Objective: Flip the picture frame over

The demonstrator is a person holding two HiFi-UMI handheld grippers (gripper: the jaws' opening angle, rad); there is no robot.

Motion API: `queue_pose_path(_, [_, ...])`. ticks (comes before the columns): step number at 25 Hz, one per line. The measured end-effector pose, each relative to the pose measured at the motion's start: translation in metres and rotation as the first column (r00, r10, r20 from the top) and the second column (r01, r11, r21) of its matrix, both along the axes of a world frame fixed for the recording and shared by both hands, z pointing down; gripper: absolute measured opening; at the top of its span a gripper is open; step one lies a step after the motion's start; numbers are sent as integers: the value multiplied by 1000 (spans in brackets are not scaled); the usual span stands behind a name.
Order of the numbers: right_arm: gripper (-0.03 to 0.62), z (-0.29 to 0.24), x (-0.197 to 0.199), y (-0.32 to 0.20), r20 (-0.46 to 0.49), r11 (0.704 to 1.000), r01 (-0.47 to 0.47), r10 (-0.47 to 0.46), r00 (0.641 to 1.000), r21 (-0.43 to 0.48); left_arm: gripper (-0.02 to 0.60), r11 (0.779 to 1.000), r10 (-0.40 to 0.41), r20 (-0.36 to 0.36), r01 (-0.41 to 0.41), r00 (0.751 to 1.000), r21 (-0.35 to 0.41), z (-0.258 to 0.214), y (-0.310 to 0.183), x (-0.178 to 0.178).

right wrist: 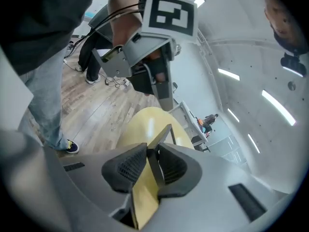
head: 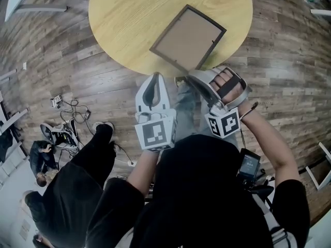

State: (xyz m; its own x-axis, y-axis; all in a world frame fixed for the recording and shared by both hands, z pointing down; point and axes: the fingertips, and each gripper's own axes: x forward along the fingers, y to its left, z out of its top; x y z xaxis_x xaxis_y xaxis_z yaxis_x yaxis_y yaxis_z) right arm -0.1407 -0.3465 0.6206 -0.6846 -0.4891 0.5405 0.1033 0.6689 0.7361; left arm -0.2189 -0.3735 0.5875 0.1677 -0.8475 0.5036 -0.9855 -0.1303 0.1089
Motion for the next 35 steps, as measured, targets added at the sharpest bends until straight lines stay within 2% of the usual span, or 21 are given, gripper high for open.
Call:
queue_pose_path(2, [86, -19, -5, -10, 39, 1000, -5, 4, 999, 16, 23, 1000, -21, 1, 21, 1000, 4, -4, -4, -4])
queue_pose_path(4, [80, -38, -9, -19, 98, 1000, -26, 27, 995, -12, 23, 1000, -21, -1, 21, 1000, 17, -8, -7, -4])
queue_pose_path(7, [78, -71, -15, -33, 234, 985, -83, 118, 965, -154, 23, 999, -27, -2, 27, 1000, 22, -13, -9, -6])
queue_pose_path(10, [78, -101, -18, -49, 357, 935, -113, 237, 904, -336, 23, 999, -51, -1, 51, 999, 6, -18, -13, -12])
queue_pose_path(13, [78, -125, -20, -64, 452, 861, -86, 345, 823, -501, 23, 999, -52, -2, 52, 999, 12, -21, -17, -14])
queue_pose_path(14, [78, -130, -18, -70, 473, 825, -76, 394, 788, -560, 23, 999, -48, -6, 48, 999, 22, -21, -18, -14])
queue_pose_path(15, [78, -134, -15, -76, 488, 776, -70, 461, 742, -627, 23, 999, -44, -11, 44, 999, 31, -22, -20, -12])
queue_pose_path(17, [77, -139, -5, -90, 495, 665, -49, 601, 627, -746, 23, 998, -26, -12, 26, 1000, 50, -23, -23, -9])
queue_pose_path(19, [77, -138, 6, -101, 483, 587, -14, 681, 551, -810, 23, 998, -13, -9, 13, 1000, 61, -23, -25, -7])
queue_pose_path(23, [77, -125, 33, -116, 422, 457, 28, 793, 440, -889, 23, 999, -19, -11, 19, 1000, 50, -24, -27, -6])
queue_pose_path(29, [74, -83, 68, -121, 193, 176, 86, 939, 285, -981, 23, 999, -7, 1, 7, 1000, 36, -22, -30, -3])
queue_pose_path(32, [72, -57, 80, -116, 68, 43, 116, 972, 225, -992, 23, 999, 10, 0, -10, 1000, 47, -21, -32, -1])
queue_pose_path(34, [73, -44, 84, -111, 6, -22, 139, 980, 198, -990, 23, 999, -1, 12, 1, 1000, 34, -23, -31, -3])
queue_pose_path(35, [74, -40, 85, -109, -12, -43, 159, 982, 190, -986, 23, 1000, -9, 17, 9, 1000, 25, -25, -30, -4])
